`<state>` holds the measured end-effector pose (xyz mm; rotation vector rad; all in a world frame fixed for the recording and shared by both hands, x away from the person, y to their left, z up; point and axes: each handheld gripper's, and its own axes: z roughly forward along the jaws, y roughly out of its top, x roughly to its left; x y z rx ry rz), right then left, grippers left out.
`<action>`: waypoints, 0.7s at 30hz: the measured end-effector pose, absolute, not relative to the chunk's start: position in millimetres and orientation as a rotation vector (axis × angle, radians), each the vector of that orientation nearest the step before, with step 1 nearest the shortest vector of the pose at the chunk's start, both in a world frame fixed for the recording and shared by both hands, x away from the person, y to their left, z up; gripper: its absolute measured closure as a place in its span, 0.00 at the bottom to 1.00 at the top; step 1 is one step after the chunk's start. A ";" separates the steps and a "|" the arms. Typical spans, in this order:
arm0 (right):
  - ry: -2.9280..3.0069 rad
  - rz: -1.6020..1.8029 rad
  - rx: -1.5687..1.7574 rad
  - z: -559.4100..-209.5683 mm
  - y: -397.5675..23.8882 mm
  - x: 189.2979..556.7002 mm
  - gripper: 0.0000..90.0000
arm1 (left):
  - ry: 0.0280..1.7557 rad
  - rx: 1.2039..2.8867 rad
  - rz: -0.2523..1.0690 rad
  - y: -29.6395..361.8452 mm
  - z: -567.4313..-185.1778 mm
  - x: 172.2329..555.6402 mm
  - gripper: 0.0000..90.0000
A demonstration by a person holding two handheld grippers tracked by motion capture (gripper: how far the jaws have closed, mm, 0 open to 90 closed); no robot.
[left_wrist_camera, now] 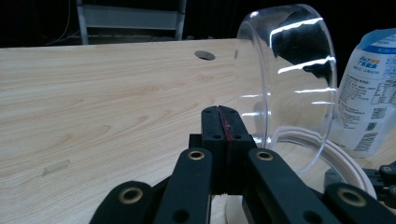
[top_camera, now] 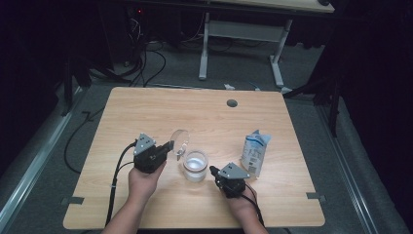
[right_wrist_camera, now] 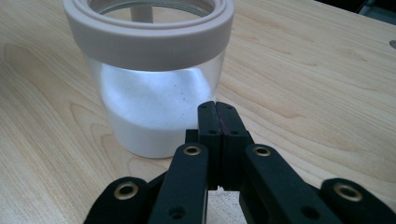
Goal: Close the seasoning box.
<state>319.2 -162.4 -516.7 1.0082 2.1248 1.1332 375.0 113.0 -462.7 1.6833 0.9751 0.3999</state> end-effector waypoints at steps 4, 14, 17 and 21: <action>2.130 1.124 0.996 -516.9 -161.1 318.2 1.00 | 0.951 1.679 0.392 110.7 -461.3 370.2 1.00; 2.133 1.127 0.990 -516.2 -158.8 316.6 1.00 | 0.954 1.693 0.416 117.3 -465.2 360.7 0.97; 2.128 1.123 0.988 -515.8 -158.8 317.0 1.00 | 0.969 1.718 0.460 132.0 -469.9 354.4 0.96; 2.109 1.132 1.003 -513.8 -159.9 321.6 1.00 | 1.036 1.759 0.520 163.9 -482.1 345.3 0.91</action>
